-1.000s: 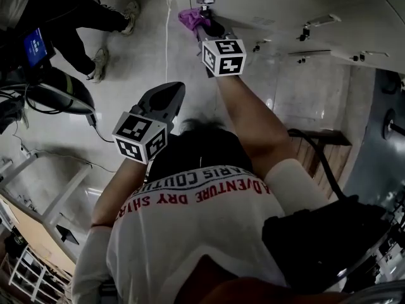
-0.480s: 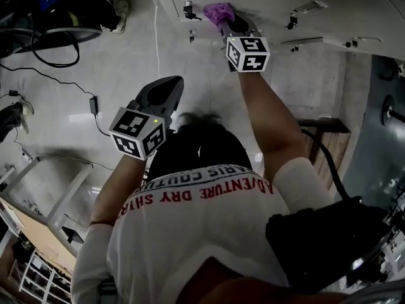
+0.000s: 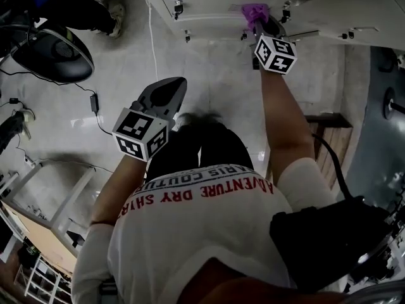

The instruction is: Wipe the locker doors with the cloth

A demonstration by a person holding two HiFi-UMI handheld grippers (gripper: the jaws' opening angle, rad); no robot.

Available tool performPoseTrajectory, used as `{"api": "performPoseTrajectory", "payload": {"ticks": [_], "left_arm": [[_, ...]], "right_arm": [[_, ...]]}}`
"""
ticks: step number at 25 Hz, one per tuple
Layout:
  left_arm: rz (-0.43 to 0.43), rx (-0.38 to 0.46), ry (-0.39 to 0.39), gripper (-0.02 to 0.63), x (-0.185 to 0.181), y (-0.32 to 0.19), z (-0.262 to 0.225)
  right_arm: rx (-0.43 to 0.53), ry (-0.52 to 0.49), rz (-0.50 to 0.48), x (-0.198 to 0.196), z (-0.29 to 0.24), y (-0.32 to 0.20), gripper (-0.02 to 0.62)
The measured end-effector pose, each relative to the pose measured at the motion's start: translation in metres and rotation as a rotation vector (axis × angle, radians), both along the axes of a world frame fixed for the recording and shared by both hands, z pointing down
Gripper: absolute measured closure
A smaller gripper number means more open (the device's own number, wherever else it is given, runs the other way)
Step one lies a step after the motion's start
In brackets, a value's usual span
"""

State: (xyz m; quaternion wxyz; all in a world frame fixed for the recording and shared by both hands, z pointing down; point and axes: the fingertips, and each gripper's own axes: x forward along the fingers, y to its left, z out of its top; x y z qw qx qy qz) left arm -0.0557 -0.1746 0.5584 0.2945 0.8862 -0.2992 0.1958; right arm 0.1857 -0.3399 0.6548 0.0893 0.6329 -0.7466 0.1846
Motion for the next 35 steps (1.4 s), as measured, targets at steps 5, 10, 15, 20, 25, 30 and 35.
{"api": "performPoseTrajectory", "payload": {"ticks": [5,10,15,20,25,30,35], "left_arm": [[0.009,0.002,0.004,0.604,-0.004,0.009,-0.013],[0.123,0.036,0.084,0.604,0.000,0.035,-0.071],[0.203,0.067,0.169,0.604,0.008,0.080,-0.159],[0.262,0.190,0.201,0.604,0.020,0.147,-0.241],[0.275,0.262,0.201,0.604,0.045,0.269,-0.280],[0.252,0.286,0.282,0.604,0.096,0.431,-0.308],[0.265,0.317,0.241,0.604,0.146,0.573,-0.331]], "right_arm": [[-0.011,-0.051,0.020,0.000,-0.015,0.013,0.534],[0.041,-0.121,-0.112,-0.047,-0.116,0.094,0.534],[-0.091,-0.117,-0.231,-0.095,-0.214,0.231,0.534],[-0.032,-0.182,-0.337,-0.116,-0.297,0.337,0.534],[0.069,-0.246,-0.373,-0.093,-0.354,0.453,0.534],[0.104,-0.233,-0.424,-0.039,-0.377,0.613,0.534],[0.105,-0.213,-0.459,-0.008,-0.392,0.751,0.534]]}}
